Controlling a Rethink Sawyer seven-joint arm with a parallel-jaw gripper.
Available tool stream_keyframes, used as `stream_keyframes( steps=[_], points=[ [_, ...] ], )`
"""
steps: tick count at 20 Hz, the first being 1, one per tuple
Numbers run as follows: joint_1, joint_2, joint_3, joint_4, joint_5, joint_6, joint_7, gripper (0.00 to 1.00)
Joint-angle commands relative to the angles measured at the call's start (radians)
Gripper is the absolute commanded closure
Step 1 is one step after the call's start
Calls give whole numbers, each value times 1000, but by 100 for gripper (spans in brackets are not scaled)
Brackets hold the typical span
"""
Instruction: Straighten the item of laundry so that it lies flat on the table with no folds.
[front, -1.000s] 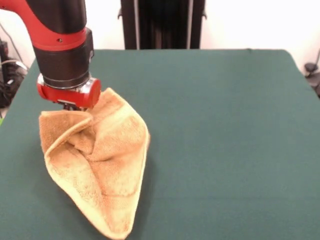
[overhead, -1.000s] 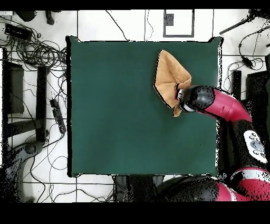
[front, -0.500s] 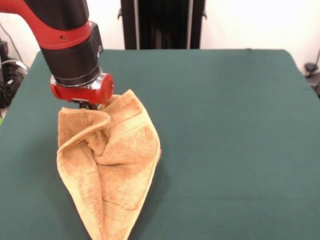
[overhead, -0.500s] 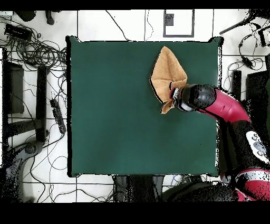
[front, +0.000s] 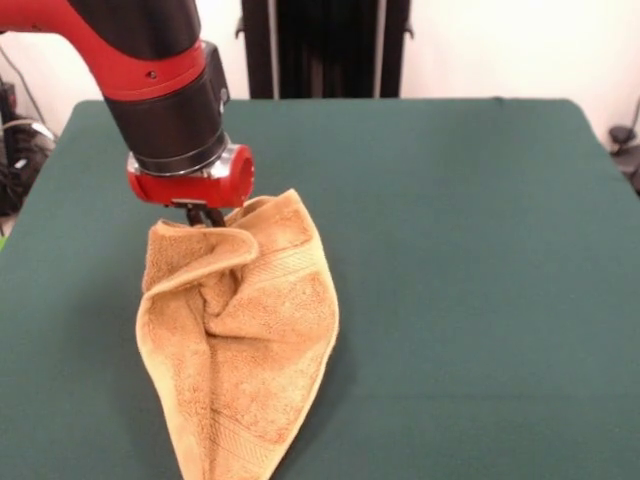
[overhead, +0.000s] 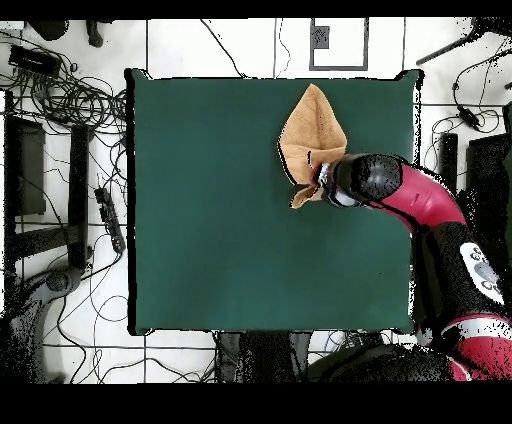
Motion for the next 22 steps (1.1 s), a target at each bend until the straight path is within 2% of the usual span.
stream_keyframes(
  steps=[1,7,8,11,22],
  points=[
    [22,23,160,110,58,174,-43,100],
    [-3,24,192,137,75,154,-32,100],
    [-7,25,197,141,82,151,-17,0],
    [-20,23,211,165,89,135,-20,0],
    [-23,21,220,152,58,149,-39,0]
  ],
)
